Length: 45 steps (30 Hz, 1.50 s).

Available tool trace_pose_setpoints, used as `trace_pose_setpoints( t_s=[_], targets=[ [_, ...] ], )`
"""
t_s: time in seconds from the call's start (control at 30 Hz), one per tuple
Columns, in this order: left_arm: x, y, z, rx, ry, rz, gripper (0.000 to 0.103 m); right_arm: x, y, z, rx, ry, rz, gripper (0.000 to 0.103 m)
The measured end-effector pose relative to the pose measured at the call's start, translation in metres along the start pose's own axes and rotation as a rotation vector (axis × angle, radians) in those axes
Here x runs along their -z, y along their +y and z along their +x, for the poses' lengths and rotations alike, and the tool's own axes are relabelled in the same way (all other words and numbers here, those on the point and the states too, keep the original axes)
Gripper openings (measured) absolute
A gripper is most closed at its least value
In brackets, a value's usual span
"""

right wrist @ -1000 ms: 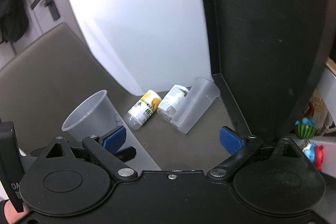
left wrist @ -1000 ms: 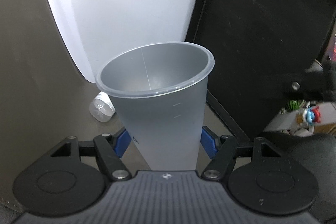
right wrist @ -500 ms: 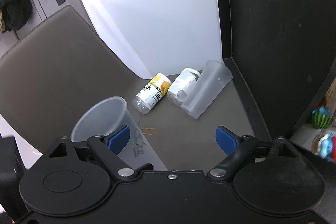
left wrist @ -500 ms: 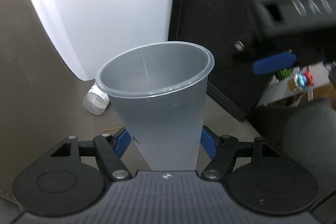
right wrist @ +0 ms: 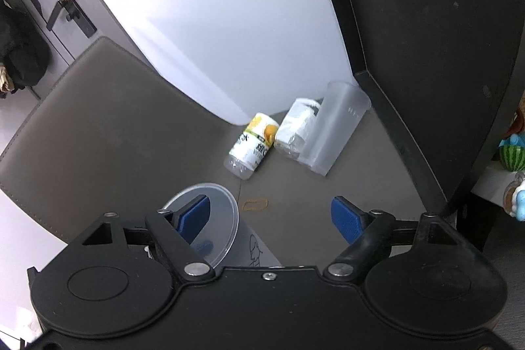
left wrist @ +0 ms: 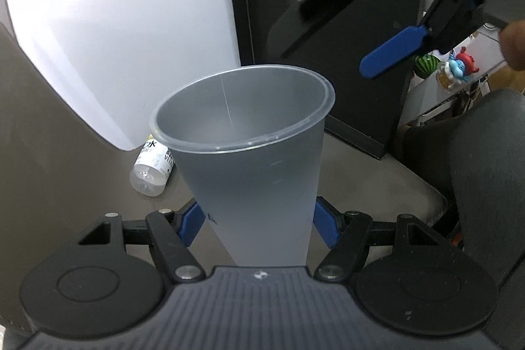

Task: Flip cup upright
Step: 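Grasp the cup rim with the right gripper while the left gripper holds the cup, then open the left gripper to release the cup to the right gripper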

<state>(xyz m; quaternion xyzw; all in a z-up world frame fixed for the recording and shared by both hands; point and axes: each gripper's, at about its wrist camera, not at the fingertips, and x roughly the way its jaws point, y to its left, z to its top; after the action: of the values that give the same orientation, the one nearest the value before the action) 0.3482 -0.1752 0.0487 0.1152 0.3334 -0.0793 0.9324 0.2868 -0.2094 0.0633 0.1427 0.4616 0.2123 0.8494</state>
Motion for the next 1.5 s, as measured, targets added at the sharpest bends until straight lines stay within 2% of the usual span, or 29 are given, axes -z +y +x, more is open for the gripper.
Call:
trace_pose_setpoints(
  t_s=[0.1,0.17,0.27,0.3,0.33,0.47,0.7,0.93,1.23,1.37,1.5],
  targets=[
    [0.011,-0.009,0.0,-0.004,-0.015,0.049,0.07,0.002,-0.002,0.013,-0.025,0.084,0.005,0.081],
    [0.008,-0.015,0.001,-0.002,-0.024,0.08,0.07,0.007,-0.003,0.022,-0.022,0.129,0.01,0.076],
    [0.011,-0.019,-0.001,-0.004,-0.03,0.124,0.069,0.017,-0.006,0.036,-0.008,0.193,0.021,0.042],
    [0.015,-0.018,-0.003,-0.005,-0.031,0.136,0.069,0.02,-0.007,0.04,-0.016,0.214,0.031,0.024],
    [0.017,-0.02,-0.002,-0.008,-0.027,0.146,0.07,0.022,-0.007,0.043,-0.025,0.226,0.039,0.017],
    [0.017,-0.023,0.006,-0.007,-0.009,0.127,0.071,0.025,-0.005,0.043,0.011,0.208,0.028,0.006],
    [0.023,-0.018,0.015,0.047,0.063,0.053,0.071,0.022,-0.004,0.042,0.041,0.21,-0.003,0.004],
    [0.029,0.013,0.003,0.13,0.132,-0.092,0.071,0.012,0.001,0.054,0.104,0.239,-0.057,0.006],
    [0.045,0.03,0.014,0.177,0.208,-0.249,0.071,0.01,0.016,0.072,0.134,0.278,-0.102,0.009],
    [0.05,0.037,0.018,0.191,0.216,-0.3,0.071,0.006,0.023,0.075,0.136,0.284,-0.117,0.012],
    [0.054,0.043,0.02,0.193,0.217,-0.351,0.071,0.002,0.029,0.075,0.136,0.271,-0.128,0.024]
  ],
)
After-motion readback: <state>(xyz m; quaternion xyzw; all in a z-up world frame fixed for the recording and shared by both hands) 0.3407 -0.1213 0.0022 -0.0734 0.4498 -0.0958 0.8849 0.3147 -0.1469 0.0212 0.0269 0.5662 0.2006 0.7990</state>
